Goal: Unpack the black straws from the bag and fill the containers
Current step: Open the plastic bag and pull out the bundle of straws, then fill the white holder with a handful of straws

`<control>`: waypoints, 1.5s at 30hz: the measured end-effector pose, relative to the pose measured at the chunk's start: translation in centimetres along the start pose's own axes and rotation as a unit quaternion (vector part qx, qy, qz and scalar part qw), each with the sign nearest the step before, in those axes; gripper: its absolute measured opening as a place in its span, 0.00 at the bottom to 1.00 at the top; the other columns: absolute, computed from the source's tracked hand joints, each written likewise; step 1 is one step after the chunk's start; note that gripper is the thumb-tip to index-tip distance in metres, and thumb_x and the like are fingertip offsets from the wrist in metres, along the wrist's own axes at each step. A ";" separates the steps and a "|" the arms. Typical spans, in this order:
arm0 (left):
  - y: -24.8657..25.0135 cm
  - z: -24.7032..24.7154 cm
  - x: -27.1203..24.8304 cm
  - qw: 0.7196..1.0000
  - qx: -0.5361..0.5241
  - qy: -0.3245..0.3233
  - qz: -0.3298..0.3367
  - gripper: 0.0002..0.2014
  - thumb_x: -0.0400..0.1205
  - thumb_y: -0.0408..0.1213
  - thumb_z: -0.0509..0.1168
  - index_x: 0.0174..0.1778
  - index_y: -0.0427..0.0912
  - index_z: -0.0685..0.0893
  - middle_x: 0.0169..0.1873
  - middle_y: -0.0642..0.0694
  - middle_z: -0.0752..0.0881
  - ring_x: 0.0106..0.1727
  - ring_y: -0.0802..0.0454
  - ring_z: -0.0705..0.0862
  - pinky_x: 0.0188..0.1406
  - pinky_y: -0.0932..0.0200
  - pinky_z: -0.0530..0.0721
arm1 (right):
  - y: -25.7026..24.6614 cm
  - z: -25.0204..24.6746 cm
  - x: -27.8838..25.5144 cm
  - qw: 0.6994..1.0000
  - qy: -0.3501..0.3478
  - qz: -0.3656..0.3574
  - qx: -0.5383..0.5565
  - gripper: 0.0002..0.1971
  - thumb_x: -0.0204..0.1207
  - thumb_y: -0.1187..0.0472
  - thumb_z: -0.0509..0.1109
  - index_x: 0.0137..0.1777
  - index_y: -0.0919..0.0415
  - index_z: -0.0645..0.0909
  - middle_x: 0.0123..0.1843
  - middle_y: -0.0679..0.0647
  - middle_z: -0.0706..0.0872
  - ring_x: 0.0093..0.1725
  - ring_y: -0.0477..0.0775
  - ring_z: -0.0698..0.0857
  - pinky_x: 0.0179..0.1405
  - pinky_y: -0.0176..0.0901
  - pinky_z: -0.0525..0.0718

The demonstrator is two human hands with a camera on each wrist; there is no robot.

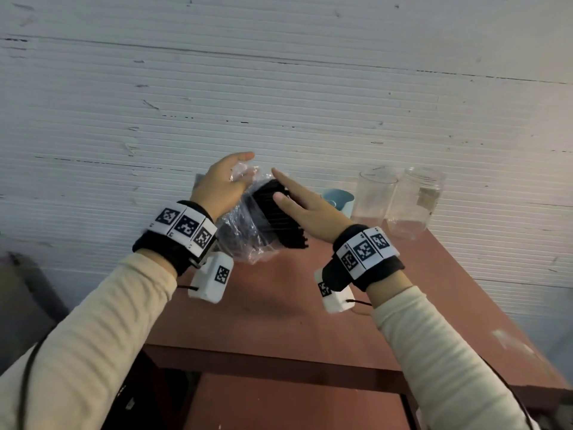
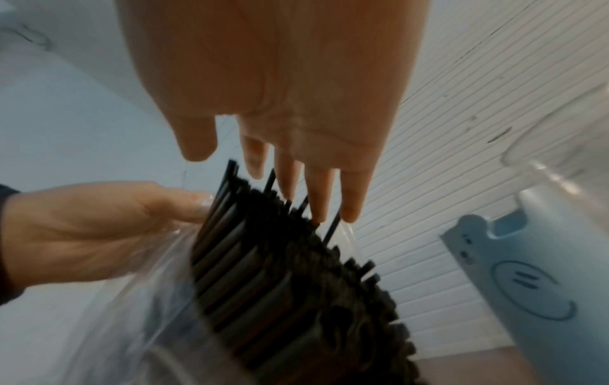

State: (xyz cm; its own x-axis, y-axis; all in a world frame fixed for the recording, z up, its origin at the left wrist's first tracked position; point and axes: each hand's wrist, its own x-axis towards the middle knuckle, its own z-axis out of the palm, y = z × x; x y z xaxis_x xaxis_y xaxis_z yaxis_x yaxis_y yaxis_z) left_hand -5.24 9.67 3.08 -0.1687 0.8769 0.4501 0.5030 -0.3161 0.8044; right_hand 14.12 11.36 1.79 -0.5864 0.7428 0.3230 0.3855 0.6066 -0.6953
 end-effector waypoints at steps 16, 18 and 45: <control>-4.1 2.9 0.5 0.969 0.132 -0.200 -0.058 0.26 0.84 0.42 0.66 0.78 0.52 0.69 0.80 0.44 0.68 0.80 0.48 0.68 0.75 0.56 0.66 | 9.1 -4.7 1.2 0.927 0.214 0.308 -0.015 0.46 0.74 0.46 0.75 0.81 0.67 0.54 0.77 0.63 0.69 0.74 0.63 0.72 0.59 0.44 0.72; -4.5 3.1 0.7 0.969 0.129 -0.202 -0.058 0.26 0.83 0.41 0.67 0.78 0.53 0.69 0.80 0.45 0.68 0.80 0.49 0.67 0.77 0.56 0.66 | 9.8 -4.4 2.2 0.924 0.218 0.315 0.000 0.48 0.72 0.46 0.76 0.81 0.69 0.54 0.76 0.65 0.72 0.73 0.64 0.75 0.64 0.49 0.77; -2.2 3.4 -1.9 0.964 0.191 -0.183 -0.035 0.27 0.85 0.39 0.65 0.79 0.51 0.67 0.80 0.45 0.69 0.56 0.50 0.80 0.45 0.62 0.76 | 7.8 -9.4 -8.3 0.919 0.228 0.317 0.049 0.46 0.65 0.53 0.83 0.79 0.59 0.62 0.67 0.60 0.77 0.62 0.60 0.82 0.64 0.60 0.83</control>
State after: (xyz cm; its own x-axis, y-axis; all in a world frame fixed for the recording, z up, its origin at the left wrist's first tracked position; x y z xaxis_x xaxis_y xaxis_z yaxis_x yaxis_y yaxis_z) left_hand -3.18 9.97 -0.86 0.0608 0.9824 0.1765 0.7879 -0.1558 0.5958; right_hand 28.68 12.62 -0.31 0.1035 0.9932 0.0530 0.4681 -0.0016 -0.8836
